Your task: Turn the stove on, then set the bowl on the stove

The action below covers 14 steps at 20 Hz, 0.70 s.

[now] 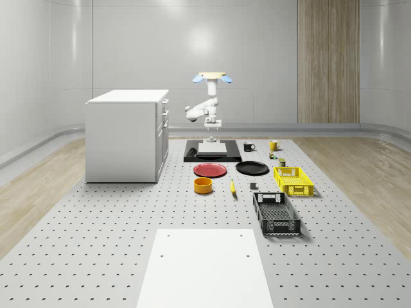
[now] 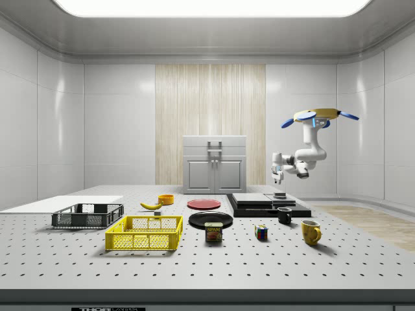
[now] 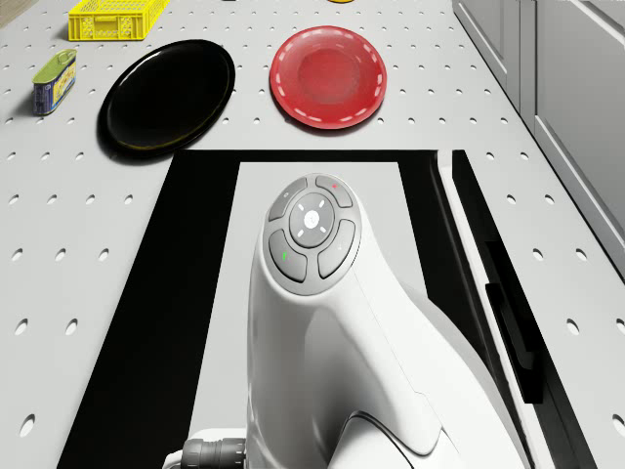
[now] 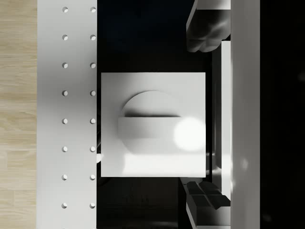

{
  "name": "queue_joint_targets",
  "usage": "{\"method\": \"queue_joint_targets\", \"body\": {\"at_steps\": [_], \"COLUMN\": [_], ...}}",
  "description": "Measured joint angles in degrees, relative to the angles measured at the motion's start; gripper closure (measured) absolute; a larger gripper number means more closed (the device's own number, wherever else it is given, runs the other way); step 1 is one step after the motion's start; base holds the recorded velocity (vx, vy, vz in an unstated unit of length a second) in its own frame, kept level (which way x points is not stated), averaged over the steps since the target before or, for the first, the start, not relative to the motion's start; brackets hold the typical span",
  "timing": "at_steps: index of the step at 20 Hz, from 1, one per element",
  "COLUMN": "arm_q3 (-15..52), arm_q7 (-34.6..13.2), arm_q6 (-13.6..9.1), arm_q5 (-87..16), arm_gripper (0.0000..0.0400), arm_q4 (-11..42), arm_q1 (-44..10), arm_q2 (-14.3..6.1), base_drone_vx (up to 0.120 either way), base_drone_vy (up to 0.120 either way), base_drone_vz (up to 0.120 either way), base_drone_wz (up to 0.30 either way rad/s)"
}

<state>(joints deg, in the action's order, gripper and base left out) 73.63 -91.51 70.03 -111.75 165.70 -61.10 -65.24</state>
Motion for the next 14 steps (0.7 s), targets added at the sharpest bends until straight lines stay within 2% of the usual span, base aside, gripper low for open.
{"method": "queue_joint_targets", "body": {"at_steps": [2, 6, 14], "arm_q3": [0.2, 0.58, -0.06], "arm_q7": [-0.21, -0.61, -1.01], "arm_q6": [0.51, 1.54, 4.24], "arm_q5": [0.31, 0.91, 0.84], "arm_gripper": [0.0, 0.0, 0.0], "arm_q4": [-0.04, -0.12, -0.5], "arm_q1": [-0.23, -0.65, -1.17], "arm_q2": [-0.59, -1.74, -4.25], "base_drone_vx": [0.0, -0.12, 0.0], "base_drone_vy": [0.02, 0.0, 0.0], "base_drone_vz": [-0.12, -0.12, -0.005], "base_drone_wz": [0.0, 0.0, 0.0]}}
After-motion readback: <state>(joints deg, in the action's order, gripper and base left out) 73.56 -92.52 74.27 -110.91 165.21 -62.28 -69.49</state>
